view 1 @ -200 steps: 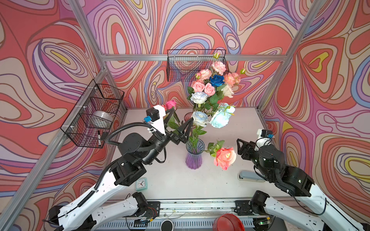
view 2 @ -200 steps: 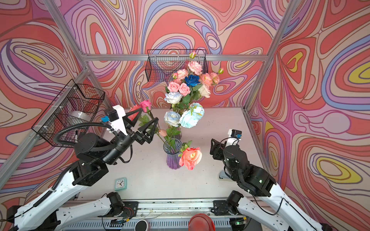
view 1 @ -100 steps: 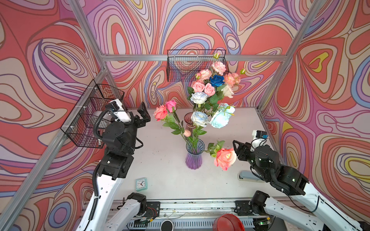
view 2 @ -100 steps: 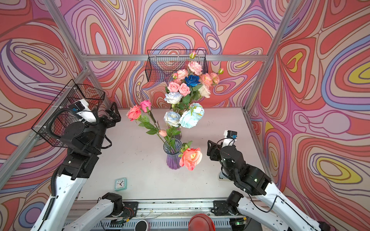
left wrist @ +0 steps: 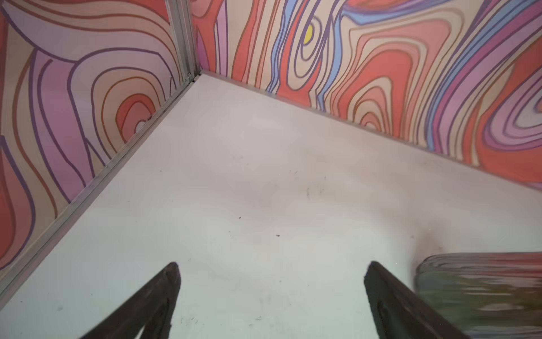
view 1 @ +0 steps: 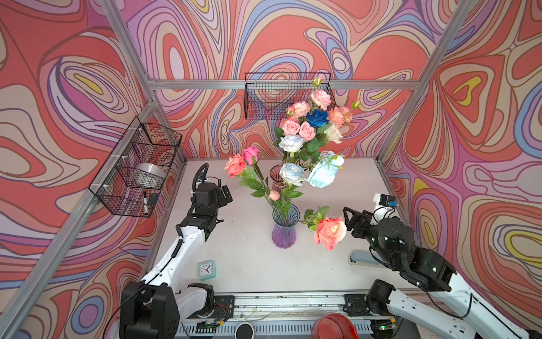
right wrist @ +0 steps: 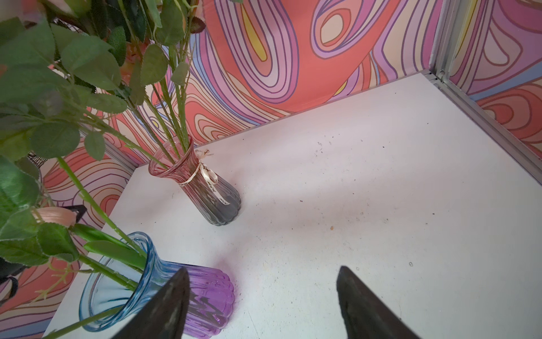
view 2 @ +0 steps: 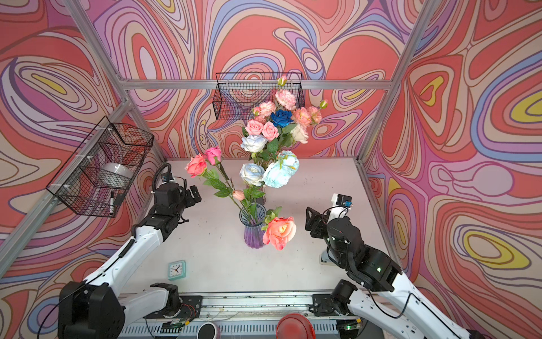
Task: Arrange the flowers into the vase
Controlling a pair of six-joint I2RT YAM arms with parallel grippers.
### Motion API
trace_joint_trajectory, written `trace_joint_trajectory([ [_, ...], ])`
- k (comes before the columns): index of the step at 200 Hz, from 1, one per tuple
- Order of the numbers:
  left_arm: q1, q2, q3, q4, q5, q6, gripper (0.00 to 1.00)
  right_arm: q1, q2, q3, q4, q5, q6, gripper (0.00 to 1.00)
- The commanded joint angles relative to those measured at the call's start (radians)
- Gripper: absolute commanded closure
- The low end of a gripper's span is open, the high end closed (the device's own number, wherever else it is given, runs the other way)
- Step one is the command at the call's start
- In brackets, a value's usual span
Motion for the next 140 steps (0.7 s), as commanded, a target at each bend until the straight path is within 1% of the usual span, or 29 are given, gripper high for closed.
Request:
trace_joint_trajectory([
  [1,0.009,0.035,-0.049,0.157,-0.071,0.13,0.0,-0.004,-0.018,-0.022,0.018,0.015,-0.009,0.18],
  [35,0.009,0.128,-0.173,0.336,-0.162,0.208,0.0,-0.004,-0.023,-0.018,0.011,0.023,-0.011,0.18],
  [49,0.009,0.171,-0.224,0.465,-0.191,0.252,0.0,-0.004,-0.025,-0.013,0.015,0.026,-0.022,0.17],
  [52,0.009,0.179,-0.262,0.493,-0.195,0.259,0.0,-0.004,-0.024,-0.012,0.014,0.027,-0.024,0.17],
  [61,0.011,0.207,-0.305,0.59,-0.199,0.272,0.0,-0.005,-0.024,-0.009,0.015,0.029,-0.031,0.17],
  [69,0.012,0.223,-0.318,0.656,-0.205,0.288,0.0,-0.004,-0.021,-0.006,0.016,0.031,-0.036,0.17],
  [74,0.015,0.22,-0.315,0.644,-0.193,0.269,0.0,-0.004,-0.019,-0.002,0.01,0.037,-0.036,0.16],
  [83,0.025,0.231,-0.318,0.668,-0.163,0.279,0.0,-0.004,-0.012,0.006,0.0,0.049,-0.034,0.15],
  [99,0.029,0.275,-0.352,0.788,-0.159,0.29,0.0,-0.004,0.007,0.015,-0.013,0.065,-0.02,0.12],
  [110,0.031,0.299,-0.389,0.893,-0.138,0.309,0.0,-0.005,0.019,0.016,-0.017,0.071,-0.015,0.12],
  [116,0.031,0.293,-0.384,0.869,-0.124,0.304,0.0,-0.004,0.027,0.015,-0.02,0.073,-0.011,0.12],
  [124,0.04,0.29,-0.365,0.821,-0.098,0.296,0.0,-0.004,0.034,0.011,-0.021,0.078,-0.002,0.1],
  [140,0.072,0.304,-0.36,0.825,-0.026,0.284,0.0,-0.005,0.038,-0.006,-0.003,0.096,0.001,0.09],
])
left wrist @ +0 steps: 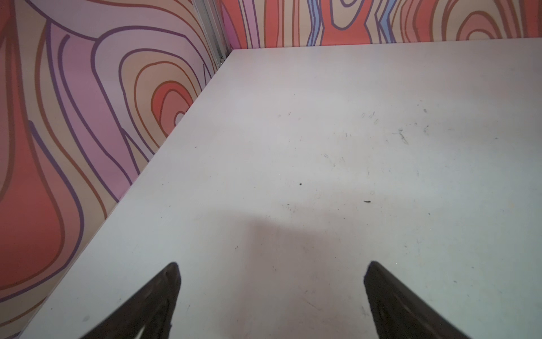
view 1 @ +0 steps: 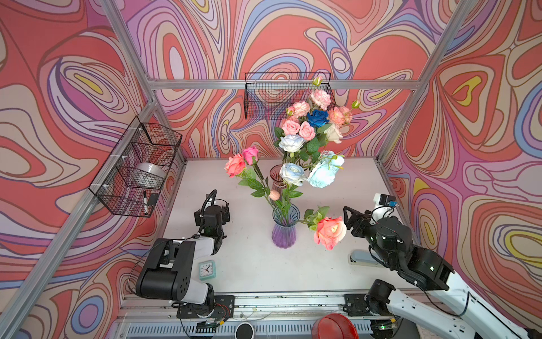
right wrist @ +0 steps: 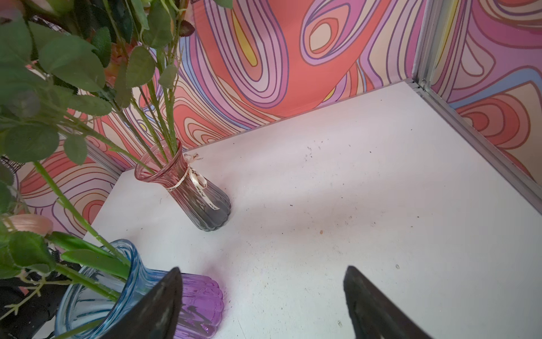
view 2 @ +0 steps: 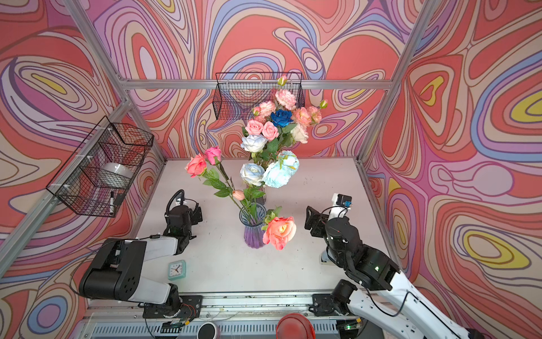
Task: Arrange the flowers into the vase
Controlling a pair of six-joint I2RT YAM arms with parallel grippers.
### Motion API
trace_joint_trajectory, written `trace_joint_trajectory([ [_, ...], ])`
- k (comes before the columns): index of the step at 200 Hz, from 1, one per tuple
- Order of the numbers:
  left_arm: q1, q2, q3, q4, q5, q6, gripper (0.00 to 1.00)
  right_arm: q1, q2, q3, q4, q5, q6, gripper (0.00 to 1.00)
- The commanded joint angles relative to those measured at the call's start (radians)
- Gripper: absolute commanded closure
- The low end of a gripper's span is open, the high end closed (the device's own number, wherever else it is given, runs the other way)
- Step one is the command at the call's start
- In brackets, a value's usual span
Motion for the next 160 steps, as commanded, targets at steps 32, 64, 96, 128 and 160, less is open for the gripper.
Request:
trace_joint_trajectory([
  [32,0.07,0.088,-0.038,0.248,0.232,0.035,0.0,-0.004,0.012,-0.007,-0.011,0.103,0.036,0.02],
  [64,0.071,0.071,-0.041,0.227,0.181,0.005,0.0,-0.004,0.045,0.011,-0.068,0.158,0.071,0.02],
  [96,0.07,0.058,-0.035,0.191,0.17,-0.006,0.0,-0.004,0.083,-0.036,0.011,0.213,0.021,0.02],
  [128,0.071,0.067,-0.019,0.172,0.213,0.017,0.0,-0.022,0.196,-0.058,0.125,0.314,-0.043,0.02],
  [160,0.07,0.067,-0.016,0.171,0.212,0.016,0.0,-0.15,0.285,-0.108,0.414,0.226,-0.257,0.02],
])
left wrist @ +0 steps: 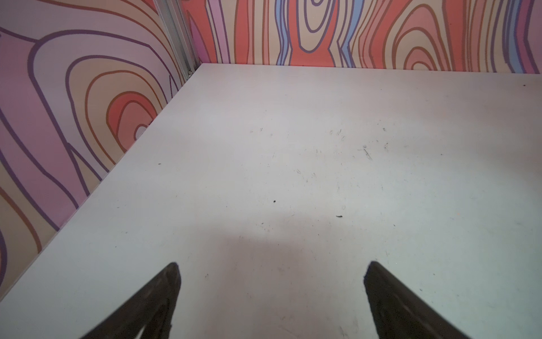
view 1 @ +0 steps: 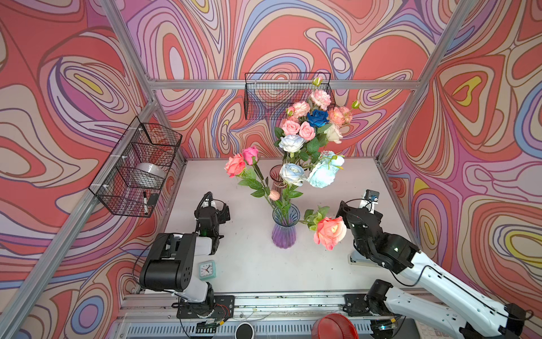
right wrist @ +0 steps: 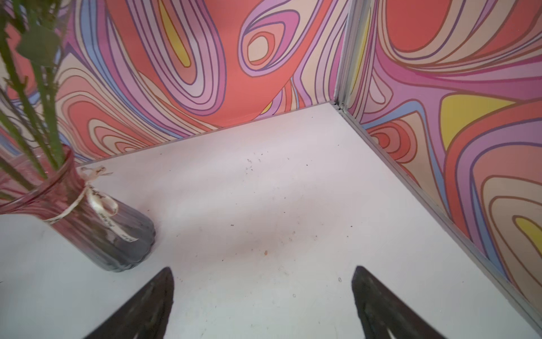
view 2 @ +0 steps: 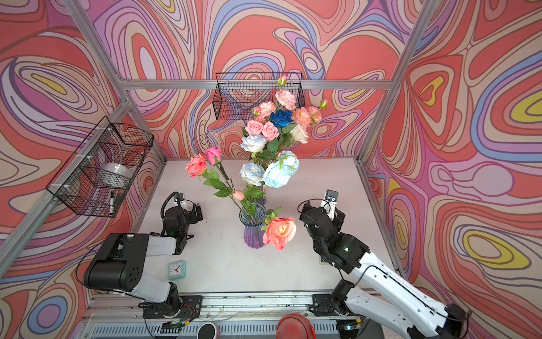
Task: Arrange the flowers into the vase
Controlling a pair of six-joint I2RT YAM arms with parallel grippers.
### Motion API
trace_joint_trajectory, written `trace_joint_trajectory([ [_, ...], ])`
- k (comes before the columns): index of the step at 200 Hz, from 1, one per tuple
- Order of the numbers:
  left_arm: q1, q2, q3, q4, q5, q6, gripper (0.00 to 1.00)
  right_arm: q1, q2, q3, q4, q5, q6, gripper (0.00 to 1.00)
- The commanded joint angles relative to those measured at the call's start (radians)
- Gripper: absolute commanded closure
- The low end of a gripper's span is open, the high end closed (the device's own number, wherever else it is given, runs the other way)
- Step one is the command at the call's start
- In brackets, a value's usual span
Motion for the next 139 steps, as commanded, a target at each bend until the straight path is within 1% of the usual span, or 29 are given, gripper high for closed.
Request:
trace_joint_trajectory([
  [1,0.002,0.003,0.012,0.013,0.016,0.014,0.0,-0.089,0.041,-0.039,0.235,-0.027,-0.17,0.02],
  [16,0.002,0.01,0.007,0.034,0.015,0.016,0.0,-0.198,0.082,-0.071,0.374,-0.114,-0.244,0.02],
  [26,0.002,0.005,0.009,0.023,0.015,0.013,0.0,-0.264,0.107,-0.091,0.438,-0.154,-0.262,0.02],
  [36,0.002,0.008,0.007,0.031,0.015,0.014,0.0,-0.36,0.134,-0.132,0.537,-0.248,-0.309,0.02],
  [53,0.002,0.006,0.007,0.028,0.015,0.013,0.0,-0.464,0.189,-0.212,0.71,-0.358,-0.391,0.02],
  [62,0.002,0.009,0.007,0.03,0.014,0.014,0.0,-0.513,0.227,-0.237,0.759,-0.385,-0.396,0.02],
  [76,0.002,0.008,0.007,0.029,0.015,0.013,0.0,-0.588,0.284,-0.262,0.807,-0.487,-0.397,0.02],
  [85,0.002,0.007,0.006,0.03,0.015,0.014,0.0,-0.62,0.321,-0.287,0.86,-0.534,-0.407,0.02],
  [95,0.002,0.007,0.007,0.03,0.014,0.014,0.0,-0.641,0.367,-0.318,0.943,-0.542,-0.416,0.02],
  [109,0.002,0.008,0.007,0.029,0.015,0.014,0.0,-0.673,0.433,-0.369,1.1,-0.595,-0.422,0.02],
  [121,0.002,0.009,0.007,0.03,0.015,0.013,0.0,-0.681,0.502,-0.399,1.239,-0.637,-0.43,0.02],
  [131,0.001,0.009,0.007,0.03,0.015,0.014,0.0,-0.684,0.572,-0.409,1.342,-0.65,-0.447,0.02],
  [139,0.002,0.009,0.007,0.03,0.015,0.012,0.0,-0.683,0.619,-0.402,1.375,-0.652,-0.463,0.02],
])
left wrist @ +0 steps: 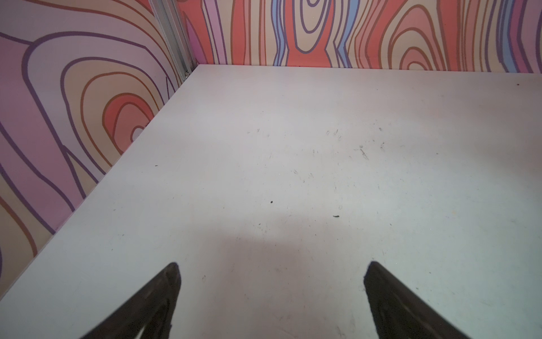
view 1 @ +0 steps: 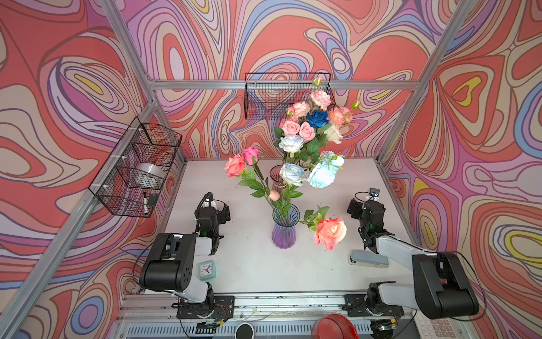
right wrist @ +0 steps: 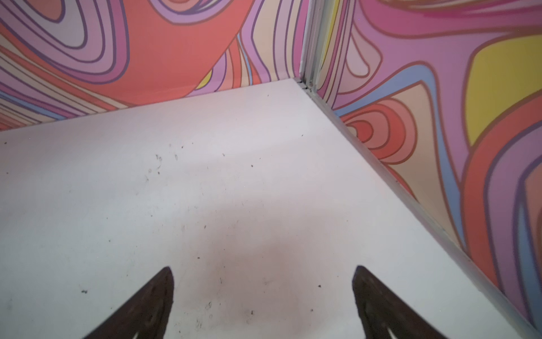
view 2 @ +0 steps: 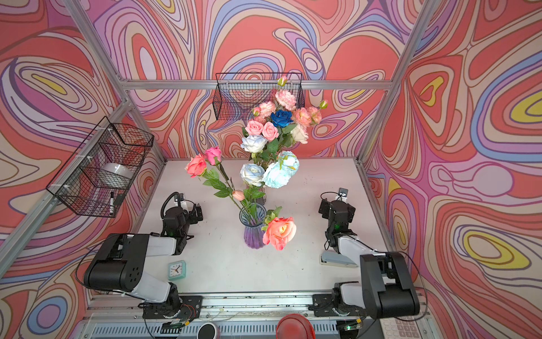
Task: Arrange the flowers into the vase
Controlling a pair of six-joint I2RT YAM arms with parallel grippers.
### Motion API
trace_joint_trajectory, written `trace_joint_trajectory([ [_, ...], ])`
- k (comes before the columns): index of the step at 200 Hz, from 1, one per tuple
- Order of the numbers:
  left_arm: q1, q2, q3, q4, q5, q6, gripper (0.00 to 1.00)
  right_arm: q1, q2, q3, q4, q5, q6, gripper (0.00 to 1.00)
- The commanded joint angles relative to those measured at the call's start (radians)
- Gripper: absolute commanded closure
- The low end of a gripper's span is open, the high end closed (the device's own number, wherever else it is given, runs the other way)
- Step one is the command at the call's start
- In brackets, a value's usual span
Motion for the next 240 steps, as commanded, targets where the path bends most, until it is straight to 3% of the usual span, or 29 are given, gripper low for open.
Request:
trace_joint_trajectory([
  [1,0.002,0.008,0.007,0.03,0.008,0.009,0.0,-0.007,0.116,-0.013,0.311,-0.1,-0.056,0.02],
  [53,0.002,0.006,0.006,0.031,0.008,0.009,0.0,-0.033,0.339,0.016,0.486,-0.131,-0.06,0.02],
  [65,0.002,0.006,0.006,0.031,0.008,0.01,0.0,-0.034,0.324,0.05,0.384,-0.142,-0.057,0.02],
  [240,0.002,0.007,0.006,0.03,0.008,0.01,0.0,-0.034,0.331,0.052,0.401,-0.133,-0.065,0.02],
])
